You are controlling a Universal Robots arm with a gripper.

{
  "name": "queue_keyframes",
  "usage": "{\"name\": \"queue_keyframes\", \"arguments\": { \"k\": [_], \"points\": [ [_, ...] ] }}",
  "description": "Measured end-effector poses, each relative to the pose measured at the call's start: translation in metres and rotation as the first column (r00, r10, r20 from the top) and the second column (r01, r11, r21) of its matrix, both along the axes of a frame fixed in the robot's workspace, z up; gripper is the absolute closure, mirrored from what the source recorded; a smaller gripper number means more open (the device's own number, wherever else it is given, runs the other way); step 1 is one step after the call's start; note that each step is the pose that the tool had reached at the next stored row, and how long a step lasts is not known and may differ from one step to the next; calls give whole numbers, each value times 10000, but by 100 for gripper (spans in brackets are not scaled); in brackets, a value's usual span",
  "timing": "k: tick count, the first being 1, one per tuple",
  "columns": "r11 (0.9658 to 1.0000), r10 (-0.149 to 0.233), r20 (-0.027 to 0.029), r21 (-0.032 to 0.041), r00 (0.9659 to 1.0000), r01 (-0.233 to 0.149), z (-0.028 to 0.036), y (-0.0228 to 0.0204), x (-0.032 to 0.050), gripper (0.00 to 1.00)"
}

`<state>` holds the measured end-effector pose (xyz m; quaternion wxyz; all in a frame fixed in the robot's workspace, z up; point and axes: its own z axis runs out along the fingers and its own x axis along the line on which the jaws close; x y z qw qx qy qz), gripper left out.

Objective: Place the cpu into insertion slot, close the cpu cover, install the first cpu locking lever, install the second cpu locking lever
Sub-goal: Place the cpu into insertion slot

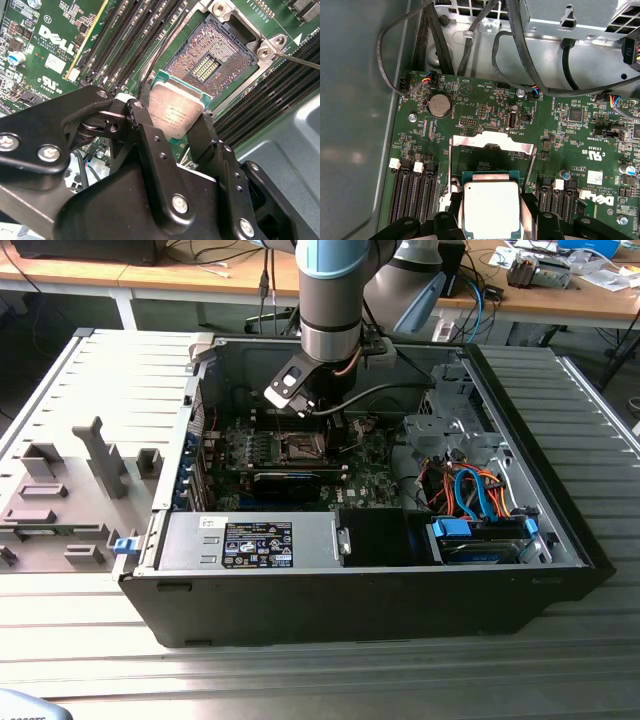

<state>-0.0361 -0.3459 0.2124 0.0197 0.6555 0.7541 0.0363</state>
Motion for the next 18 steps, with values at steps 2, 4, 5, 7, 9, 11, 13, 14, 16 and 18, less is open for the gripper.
{"name": "queue_keyframes", "arguments": {
  "k": [2,4,5,7,9,11,13,14,16,18],
  "points": [
    [10000,1,0,0,10000,-1,0,0,0,46],
    [10000,0,0,0,10000,0,0,0,0,46],
    [10000,0,0,0,10000,0,0,0,0,46],
    [10000,0,0,1,10000,0,-1,0,1,46],
    [10000,1,1,3,10000,-1,-1,-1,1,46],
    [10000,1,0,0,10000,-1,-1,-1,1,46],
    [10000,1,0,1,10000,-1,-1,-1,1,46],
    [10000,0,1,2,10000,0,-1,-2,0,46],
    [10000,0,1,2,10000,0,-1,-2,0,46],
    [10000,1,0,1,10000,-1,-1,-3,1,46]
  ]
}}
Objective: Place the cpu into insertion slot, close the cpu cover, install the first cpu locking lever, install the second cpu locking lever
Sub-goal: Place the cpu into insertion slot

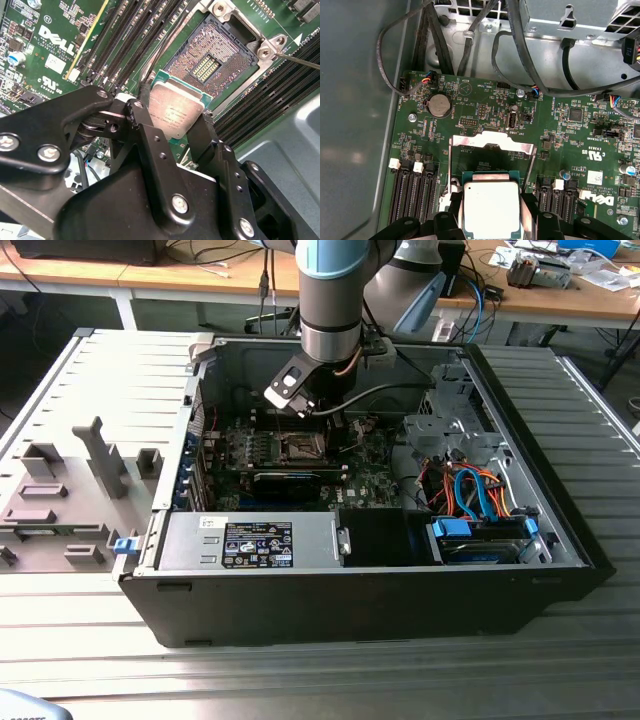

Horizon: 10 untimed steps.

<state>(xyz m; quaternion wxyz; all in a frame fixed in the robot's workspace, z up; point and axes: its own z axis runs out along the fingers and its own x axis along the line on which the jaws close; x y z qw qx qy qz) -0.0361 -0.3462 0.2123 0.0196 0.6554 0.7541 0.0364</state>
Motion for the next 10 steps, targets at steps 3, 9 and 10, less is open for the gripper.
{"name": "queue_keyframes", "arguments": {
  "k": [3,9,10],
  "points": [
    [10000,0,0,0,10000,0,0,-1,0,46],
    [10000,0,0,0,10000,0,0,-1,0,46],
    [10000,-1,0,0,10000,1,0,-1,0,46]
  ]
}}
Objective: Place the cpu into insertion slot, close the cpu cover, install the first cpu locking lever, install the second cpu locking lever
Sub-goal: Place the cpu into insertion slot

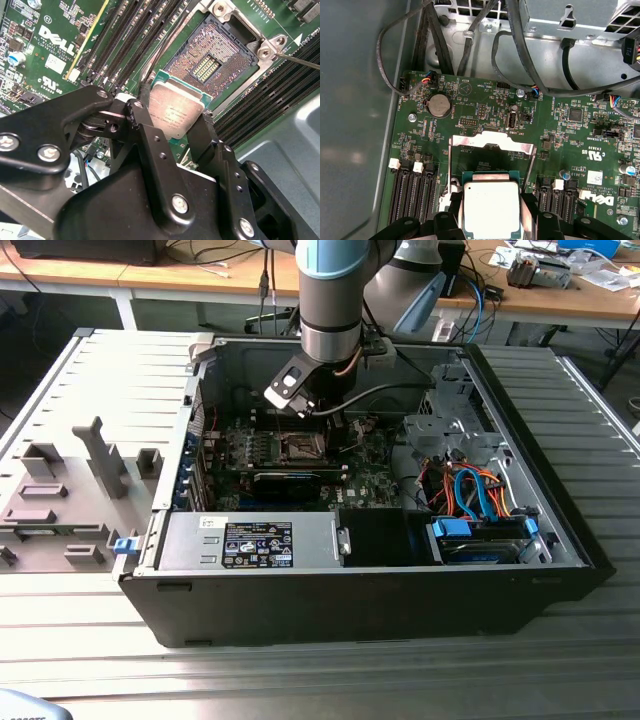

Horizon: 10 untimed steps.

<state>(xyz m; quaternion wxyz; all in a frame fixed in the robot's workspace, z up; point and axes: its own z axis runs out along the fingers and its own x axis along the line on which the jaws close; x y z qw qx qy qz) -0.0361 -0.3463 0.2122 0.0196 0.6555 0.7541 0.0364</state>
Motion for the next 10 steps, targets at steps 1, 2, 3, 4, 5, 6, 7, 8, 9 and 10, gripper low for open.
{"name": "queue_keyframes", "arguments": {
  "k": [1,2,3,4,5,6,7,8,9,10],
  "points": [
    [10000,0,0,0,10000,0,-1,0,0,46],
    [10000,0,-1,-3,10000,0,-5,-1,0,46],
    [10000,0,0,-2,10000,0,-10,0,0,46],
    [10000,0,-1,-2,10000,0,-15,-1,0,46],
    [10000,0,0,-2,10000,0,-18,0,0,46],
    [10000,0,0,-2,10000,0,-20,0,-1,46],
    [10000,1,2,0,10000,-1,-21,0,-10,46],
    [10000,1,2,2,10000,-1,-22,1,-25,46],
    [10000,1,13,6,10000,-1,-23,2,-53,46],
    [10000,0,32,5,10000,0,-23,3,-74,46]
  ]
}}
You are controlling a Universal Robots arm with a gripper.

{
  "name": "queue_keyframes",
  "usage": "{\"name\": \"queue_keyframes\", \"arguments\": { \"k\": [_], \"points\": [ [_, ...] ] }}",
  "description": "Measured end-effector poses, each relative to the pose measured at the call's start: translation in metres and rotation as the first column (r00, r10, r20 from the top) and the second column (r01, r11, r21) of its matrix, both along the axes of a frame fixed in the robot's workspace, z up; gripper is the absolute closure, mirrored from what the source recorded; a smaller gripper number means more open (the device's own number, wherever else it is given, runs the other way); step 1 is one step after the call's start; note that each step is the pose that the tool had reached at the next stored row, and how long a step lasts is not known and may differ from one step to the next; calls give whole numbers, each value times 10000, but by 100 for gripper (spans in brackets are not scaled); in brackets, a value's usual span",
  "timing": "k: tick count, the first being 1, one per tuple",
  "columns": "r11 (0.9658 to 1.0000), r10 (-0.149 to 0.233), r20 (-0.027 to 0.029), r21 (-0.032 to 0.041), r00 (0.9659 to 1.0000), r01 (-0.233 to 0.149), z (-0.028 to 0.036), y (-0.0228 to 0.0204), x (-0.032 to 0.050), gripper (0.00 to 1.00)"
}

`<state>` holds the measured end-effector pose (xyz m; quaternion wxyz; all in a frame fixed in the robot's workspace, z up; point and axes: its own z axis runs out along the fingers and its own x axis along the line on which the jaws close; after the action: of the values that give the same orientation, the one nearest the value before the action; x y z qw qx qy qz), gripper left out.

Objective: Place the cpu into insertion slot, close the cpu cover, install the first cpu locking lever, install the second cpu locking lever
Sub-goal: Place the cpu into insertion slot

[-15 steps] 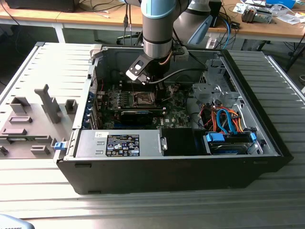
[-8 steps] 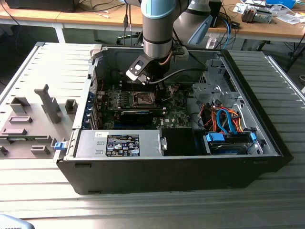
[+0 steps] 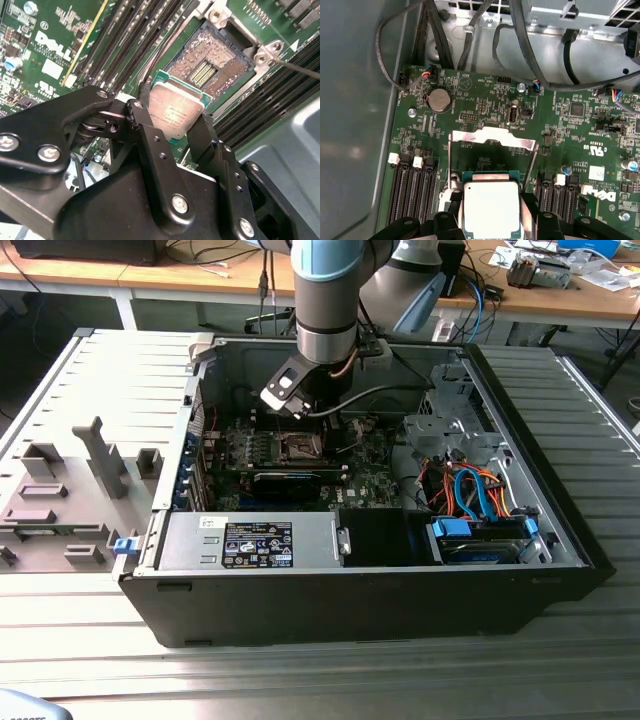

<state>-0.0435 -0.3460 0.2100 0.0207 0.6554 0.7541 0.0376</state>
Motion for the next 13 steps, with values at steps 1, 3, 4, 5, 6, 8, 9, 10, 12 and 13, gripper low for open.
{"name": "queue_keyframes", "arguments": {
  "k": [1,3,4,5,6,8,9,10,12,13],
  "points": [
    [10000,-2,13,0,10000,2,1,1,-14,46],
    [10000,-15,52,-3,10000,15,11,14,-50,46],
    [10000,-18,68,-5,10000,18,22,27,-61,46],
    [10000,-26,83,-4,10000,26,28,44,-73,46],
    [10000,-57,88,-5,9999,57,28,53,-91,46],
    [9998,-214,89,-4,9997,214,26,55,-121,46],
    [9997,-254,89,-4,9996,254,25,55,-127,46],
    [9993,-384,88,-16,9992,384,18,54,-156,46],
    [9970,-763,93,-103,9970,764,-26,55,-229,46],
    [9958,-907,93,-109,9958,908,-35,54,-240,46]
  ]
}}
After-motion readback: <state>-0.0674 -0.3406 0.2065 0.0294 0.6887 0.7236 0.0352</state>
